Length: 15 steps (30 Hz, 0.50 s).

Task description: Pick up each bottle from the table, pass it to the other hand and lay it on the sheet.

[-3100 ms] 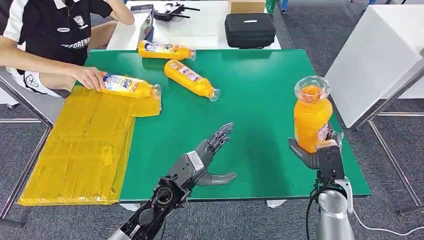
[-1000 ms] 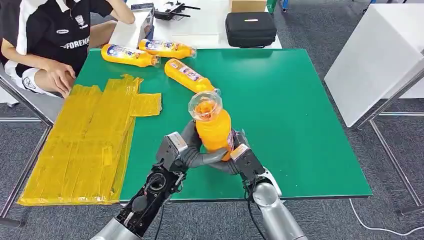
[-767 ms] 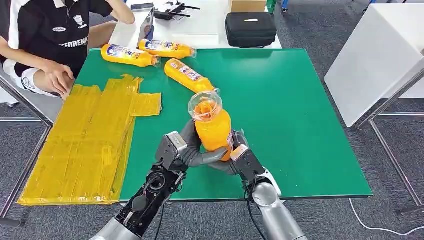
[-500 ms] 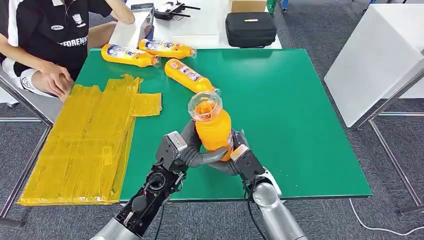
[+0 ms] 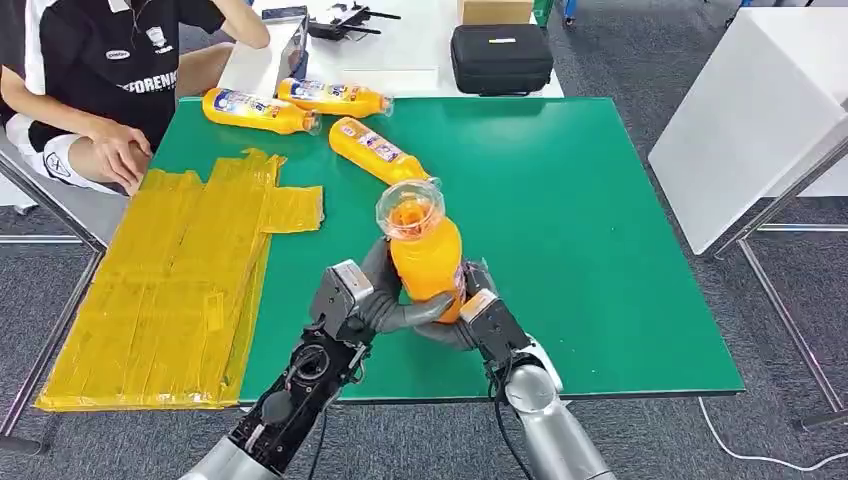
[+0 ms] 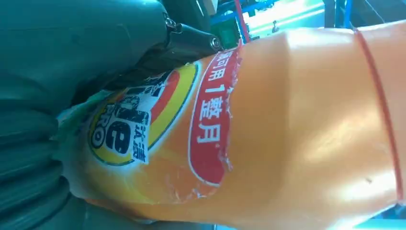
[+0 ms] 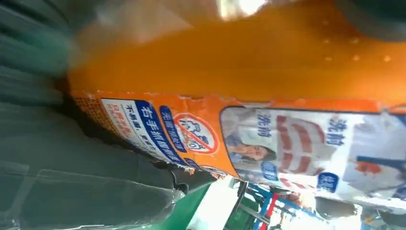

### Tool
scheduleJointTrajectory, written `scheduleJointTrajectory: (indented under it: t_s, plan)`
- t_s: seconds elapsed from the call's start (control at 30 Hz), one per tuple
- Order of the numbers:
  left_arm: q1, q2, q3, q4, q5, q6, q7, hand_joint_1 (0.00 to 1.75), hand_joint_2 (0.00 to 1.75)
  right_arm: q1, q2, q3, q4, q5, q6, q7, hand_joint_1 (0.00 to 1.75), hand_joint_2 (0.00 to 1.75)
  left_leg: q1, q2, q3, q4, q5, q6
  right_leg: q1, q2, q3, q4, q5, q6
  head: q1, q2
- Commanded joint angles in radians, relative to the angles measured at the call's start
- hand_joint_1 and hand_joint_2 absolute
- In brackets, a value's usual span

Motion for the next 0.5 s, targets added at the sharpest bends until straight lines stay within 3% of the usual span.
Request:
scheduleJointTrajectory:
  t_s: [0.03,0.17,0.33,0.4,0.43,0.5]
  plan:
    - [-0.062,0.052,0.068,0.035,-0.097,0.138,0.003,1.75,1.75,0.010,-0.060,-0.001,-0.148,-0.038,-0.028,0.011,0.00,1.75,0.000,0.001,0.004,0.000,-0.002,-0.002,0.000,0.002,0.003,0.000,-0.002,0.000,0.000,0.000]
    - [-0.110,0.050,0.134,0.130,-0.122,0.173,0.022,1.75,1.75,0.085,-0.075,-0.033,-0.272,-0.042,-0.028,0.022,0.00,1.75,0.000,-0.001,0.003,0.000,-0.001,-0.002,0.000,-0.001,0.003,0.000,-0.002,0.000,-0.001,0.000]
    - [-0.154,0.050,0.181,0.220,-0.165,0.228,-0.009,1.75,1.75,0.111,-0.058,-0.060,-0.306,-0.042,-0.033,0.023,0.00,1.75,0.000,-0.002,0.006,0.000,-0.002,-0.003,0.000,-0.002,0.006,0.000,-0.004,-0.001,0.000,0.000]
    - [-0.159,0.060,0.173,0.209,-0.281,0.360,-0.063,1.75,1.75,0.122,-0.049,-0.072,-0.323,-0.074,-0.002,0.028,0.00,1.75,0.000,-0.001,0.005,0.001,-0.002,-0.002,0.000,-0.001,0.005,0.001,-0.003,-0.001,0.000,0.000]
    - [-0.154,0.075,0.149,0.185,-0.412,0.474,-0.068,1.75,1.75,0.127,-0.049,-0.076,-0.336,-0.088,0.014,0.027,0.00,1.75,0.000,0.000,0.003,0.000,-0.001,-0.002,0.000,0.000,0.002,0.000,-0.001,0.000,0.000,0.000]
    - [-0.134,0.093,0.128,0.135,-0.555,0.564,-0.051,1.75,1.75,0.132,-0.050,-0.080,-0.358,-0.098,0.027,0.026,0.00,1.75,0.000,0.000,0.007,0.001,-0.003,-0.003,0.000,0.000,0.006,0.001,-0.004,-0.001,0.000,0.000]
